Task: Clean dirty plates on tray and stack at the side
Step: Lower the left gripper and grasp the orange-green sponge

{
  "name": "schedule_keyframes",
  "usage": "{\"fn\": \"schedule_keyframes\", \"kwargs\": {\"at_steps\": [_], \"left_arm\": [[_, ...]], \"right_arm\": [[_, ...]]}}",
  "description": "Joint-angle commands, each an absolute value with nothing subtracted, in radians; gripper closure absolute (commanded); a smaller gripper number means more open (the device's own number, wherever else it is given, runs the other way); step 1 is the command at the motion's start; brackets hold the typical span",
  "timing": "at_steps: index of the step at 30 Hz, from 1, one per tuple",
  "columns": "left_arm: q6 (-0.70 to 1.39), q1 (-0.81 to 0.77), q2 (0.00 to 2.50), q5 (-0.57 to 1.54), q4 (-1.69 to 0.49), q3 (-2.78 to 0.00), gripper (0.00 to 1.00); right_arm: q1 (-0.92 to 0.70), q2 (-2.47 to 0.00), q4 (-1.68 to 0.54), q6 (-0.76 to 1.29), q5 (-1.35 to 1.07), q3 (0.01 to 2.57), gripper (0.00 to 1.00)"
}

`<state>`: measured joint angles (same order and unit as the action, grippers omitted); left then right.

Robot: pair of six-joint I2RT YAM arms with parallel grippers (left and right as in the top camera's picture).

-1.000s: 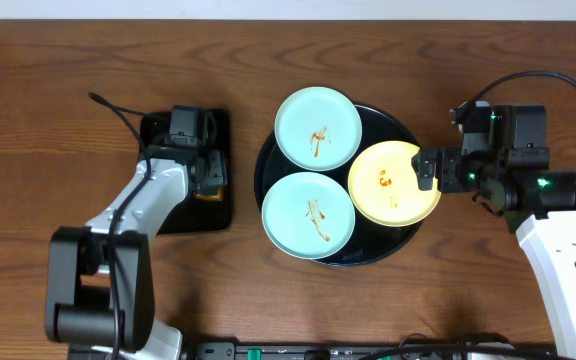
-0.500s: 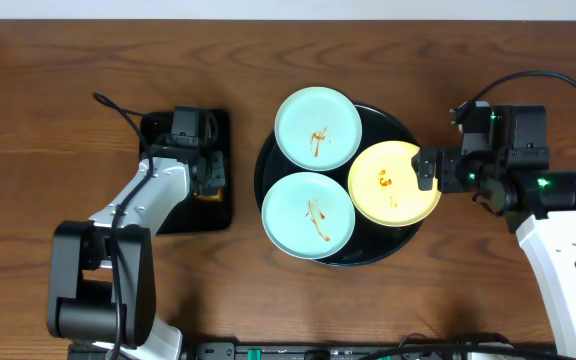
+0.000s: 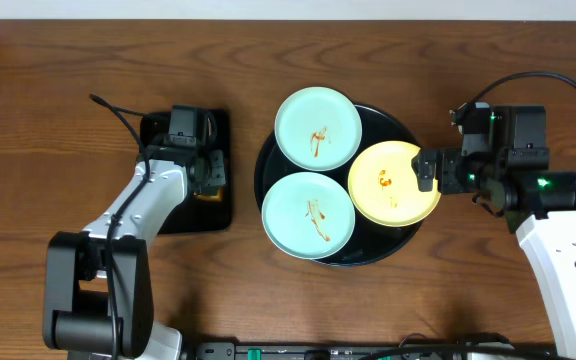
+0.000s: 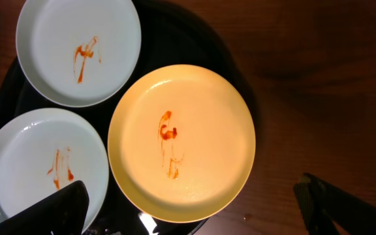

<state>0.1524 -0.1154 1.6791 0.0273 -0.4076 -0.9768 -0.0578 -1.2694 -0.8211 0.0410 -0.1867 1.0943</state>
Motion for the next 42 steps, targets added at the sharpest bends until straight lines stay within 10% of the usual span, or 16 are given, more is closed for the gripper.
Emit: {"fn": "schedule_keyframes", "kwargs": {"at_steps": [1,21,28,42], "left_arm": [[0.142,-0.12,1.666,0.045,-0.41,-0.955,0.47],[0.143,-0.144,1.734,0.041,-0.4,-0.939,0.48],[0.142,-0.142,1.733,0.036,-0.391,-0.94,0.92],[0.174,-0.015,1.531,-0.038,-0.414,-0.994,0.93]], "right_arm": [[-0.06,-1.27,-0.822,0.044,-0.184,1.116,0.01],[-0.06,-1.27,-0.831,0.044,-0.184,1.116,0.01],[-0.06,-1.27,-0.833,0.044,-0.184,1.116,0.01],[-0.06,-1.27,-0.833,0.044,-0.184,1.116,0.01]]}}
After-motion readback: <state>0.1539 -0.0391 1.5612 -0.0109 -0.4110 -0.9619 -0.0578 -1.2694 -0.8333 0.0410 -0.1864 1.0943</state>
